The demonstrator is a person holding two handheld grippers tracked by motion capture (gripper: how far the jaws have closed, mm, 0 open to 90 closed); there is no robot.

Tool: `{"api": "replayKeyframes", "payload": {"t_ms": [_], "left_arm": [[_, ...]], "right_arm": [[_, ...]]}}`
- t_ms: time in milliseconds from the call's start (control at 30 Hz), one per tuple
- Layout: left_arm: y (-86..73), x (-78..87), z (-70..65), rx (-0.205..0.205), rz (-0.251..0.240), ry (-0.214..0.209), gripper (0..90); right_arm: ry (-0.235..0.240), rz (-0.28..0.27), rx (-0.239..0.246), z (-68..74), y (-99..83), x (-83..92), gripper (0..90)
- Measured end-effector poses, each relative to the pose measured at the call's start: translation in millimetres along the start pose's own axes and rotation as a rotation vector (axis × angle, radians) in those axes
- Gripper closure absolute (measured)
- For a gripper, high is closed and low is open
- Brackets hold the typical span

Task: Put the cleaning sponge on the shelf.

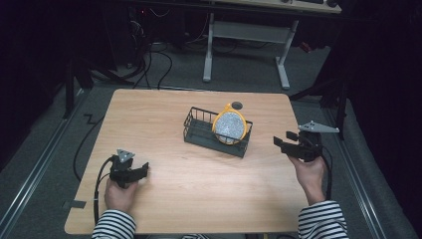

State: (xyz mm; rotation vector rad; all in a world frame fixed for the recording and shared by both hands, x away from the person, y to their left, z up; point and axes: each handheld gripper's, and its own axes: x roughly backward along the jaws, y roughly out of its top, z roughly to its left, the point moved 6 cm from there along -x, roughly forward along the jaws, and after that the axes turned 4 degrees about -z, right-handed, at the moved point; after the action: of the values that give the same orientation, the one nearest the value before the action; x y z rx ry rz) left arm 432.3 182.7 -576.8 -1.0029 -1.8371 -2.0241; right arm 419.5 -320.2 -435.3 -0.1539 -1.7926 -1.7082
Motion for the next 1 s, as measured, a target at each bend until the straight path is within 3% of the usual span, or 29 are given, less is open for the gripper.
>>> {"api": "replayKeyframes", "payload": {"t_ms": [533, 700, 1000], "left_arm": [[-0.5, 0.9, 0.2, 0.006, -0.003, -0.008, 29.0], [-0.5, 0.9, 0.2, 0.006, -0.003, -0.008, 28.9], [-0.5, 0.9, 0.2, 0.006, -0.003, -0.008, 28.8]], "right_arm": [[0.018, -0.008, -0.041, 4.5, -37.7, 5.4, 41.4], [0.040, 0.002, -0.071, 7.2, -52.7, -4.0, 41.3], [0.048, 0.008, -0.081, 11.2, -71.2, -9.4, 41.3]]}}
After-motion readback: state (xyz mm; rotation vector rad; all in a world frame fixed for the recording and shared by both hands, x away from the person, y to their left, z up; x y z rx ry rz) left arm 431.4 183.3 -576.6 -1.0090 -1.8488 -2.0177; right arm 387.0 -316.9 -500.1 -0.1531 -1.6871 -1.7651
